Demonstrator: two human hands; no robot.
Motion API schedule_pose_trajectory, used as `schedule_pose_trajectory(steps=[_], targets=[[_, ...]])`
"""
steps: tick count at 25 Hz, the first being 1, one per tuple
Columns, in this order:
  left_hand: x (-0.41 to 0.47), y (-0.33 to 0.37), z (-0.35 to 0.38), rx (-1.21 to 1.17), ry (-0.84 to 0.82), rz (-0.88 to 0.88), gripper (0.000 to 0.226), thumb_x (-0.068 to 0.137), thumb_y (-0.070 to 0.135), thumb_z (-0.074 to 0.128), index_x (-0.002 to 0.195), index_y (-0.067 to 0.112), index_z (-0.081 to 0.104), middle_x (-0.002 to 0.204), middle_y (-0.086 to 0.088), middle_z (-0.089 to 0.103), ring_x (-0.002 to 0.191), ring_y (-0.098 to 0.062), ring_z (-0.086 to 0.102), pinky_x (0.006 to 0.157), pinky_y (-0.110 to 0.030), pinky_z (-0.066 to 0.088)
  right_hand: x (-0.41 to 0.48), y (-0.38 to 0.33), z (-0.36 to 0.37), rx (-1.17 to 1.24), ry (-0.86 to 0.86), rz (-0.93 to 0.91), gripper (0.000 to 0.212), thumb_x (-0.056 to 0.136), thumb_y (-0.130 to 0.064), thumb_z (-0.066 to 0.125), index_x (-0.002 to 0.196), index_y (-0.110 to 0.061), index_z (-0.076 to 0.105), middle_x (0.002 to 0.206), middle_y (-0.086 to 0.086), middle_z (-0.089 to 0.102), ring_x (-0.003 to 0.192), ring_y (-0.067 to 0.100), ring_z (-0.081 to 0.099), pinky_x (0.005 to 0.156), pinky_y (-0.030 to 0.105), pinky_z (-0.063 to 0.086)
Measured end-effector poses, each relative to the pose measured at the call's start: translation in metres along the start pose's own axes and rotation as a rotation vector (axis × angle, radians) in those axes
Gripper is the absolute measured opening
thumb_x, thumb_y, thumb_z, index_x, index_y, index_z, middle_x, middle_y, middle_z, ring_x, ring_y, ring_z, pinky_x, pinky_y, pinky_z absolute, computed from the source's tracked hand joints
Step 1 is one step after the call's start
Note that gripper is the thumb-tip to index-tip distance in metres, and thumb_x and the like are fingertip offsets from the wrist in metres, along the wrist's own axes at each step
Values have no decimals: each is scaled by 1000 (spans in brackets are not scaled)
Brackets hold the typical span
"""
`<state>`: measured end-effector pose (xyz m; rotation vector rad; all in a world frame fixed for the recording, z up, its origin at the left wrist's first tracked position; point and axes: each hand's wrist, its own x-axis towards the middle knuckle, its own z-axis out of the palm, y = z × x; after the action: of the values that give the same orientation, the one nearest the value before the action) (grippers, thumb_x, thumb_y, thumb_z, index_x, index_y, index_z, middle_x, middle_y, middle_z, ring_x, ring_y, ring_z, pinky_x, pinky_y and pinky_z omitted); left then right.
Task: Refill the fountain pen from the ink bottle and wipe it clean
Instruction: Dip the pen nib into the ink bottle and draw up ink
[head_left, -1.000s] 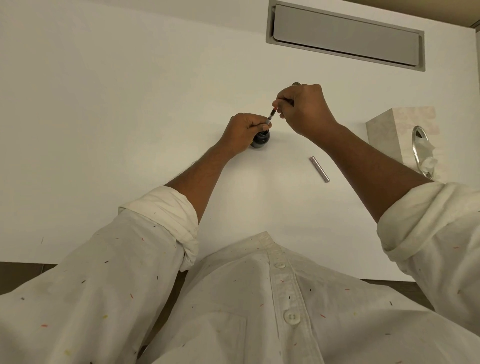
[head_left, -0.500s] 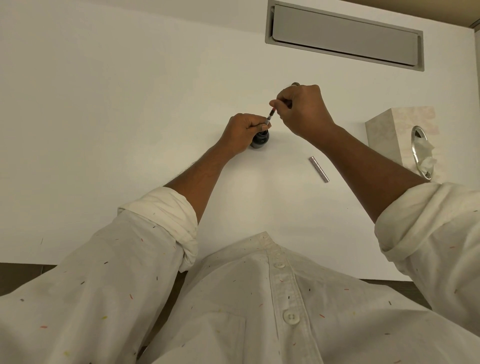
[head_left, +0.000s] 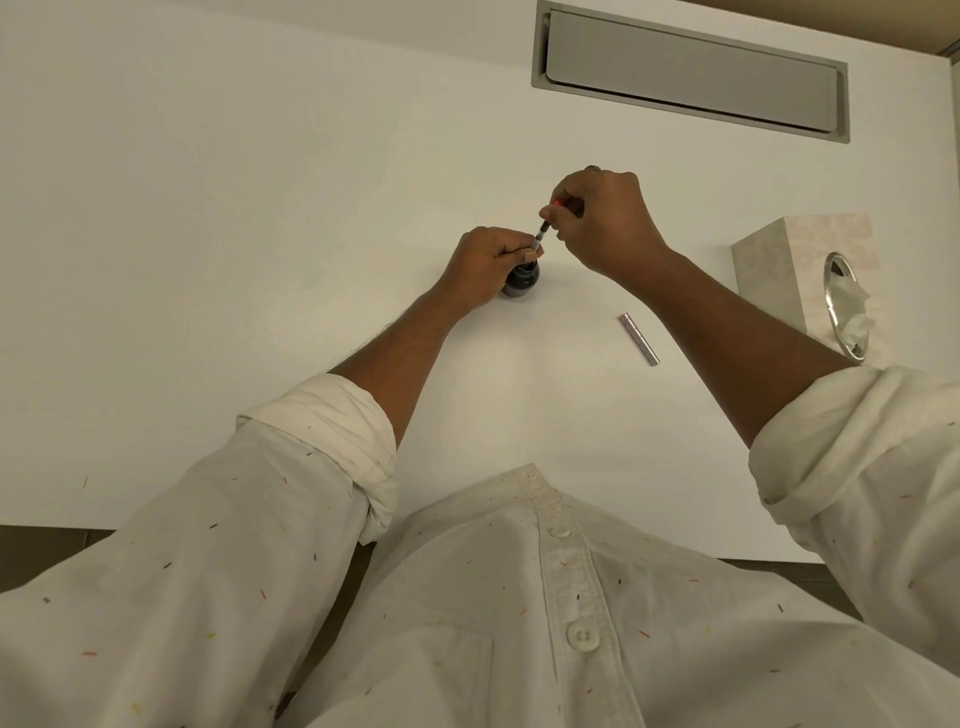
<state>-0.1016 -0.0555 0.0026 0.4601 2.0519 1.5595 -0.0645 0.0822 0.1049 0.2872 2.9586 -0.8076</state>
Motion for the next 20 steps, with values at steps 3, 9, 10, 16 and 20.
schedule_pose_trajectory(steps=[3, 9, 10, 16, 20], targets=[[0, 0, 0, -14, 3, -2, 20, 86, 6, 61, 103, 1, 70, 108, -12, 70, 97, -10, 61, 90, -13, 45, 0, 2, 3, -27, 6, 0, 20, 91, -19, 61, 92, -1, 67, 84, 17, 68, 92, 34, 58, 81, 33, 42], [0, -1, 0, -10, 6, 2, 20, 86, 6, 61, 102, 1, 70, 108, -12, 70, 97, -10, 61, 87, -8, 44, 0, 1, 4, -38, 45, -13, 23, 91, -19, 60, 90, 3, 67, 84, 19, 68, 81, 34, 59, 88, 30, 39], [0, -1, 0, -10, 7, 5, 20, 86, 6, 61, 102, 1, 70, 108, -13, 70, 97, -10, 61, 88, -10, 45, 0, 1, 5, -44, 47, -12, 23, 91, -19, 60, 89, 3, 67, 83, 19, 68, 80, 34, 59, 86, 29, 38], [0, 0, -1, 0, 10, 16, 20, 86, 7, 61, 102, 1, 70, 108, -12, 70, 98, -10, 61, 91, -15, 45, 0, 0, 7, -59, 53, 23, 25, 91, -22, 60, 87, 2, 67, 83, 20, 68, 77, 34, 59, 87, 30, 40], [-1, 2, 0, -13, 6, 0, 21, 85, 6, 62, 104, 1, 69, 109, -13, 69, 99, -12, 62, 94, -19, 46, 0, 2, 8, -37, 50, 45, 22, 91, -22, 60, 88, 0, 65, 81, 18, 67, 84, 31, 58, 76, 26, 38]])
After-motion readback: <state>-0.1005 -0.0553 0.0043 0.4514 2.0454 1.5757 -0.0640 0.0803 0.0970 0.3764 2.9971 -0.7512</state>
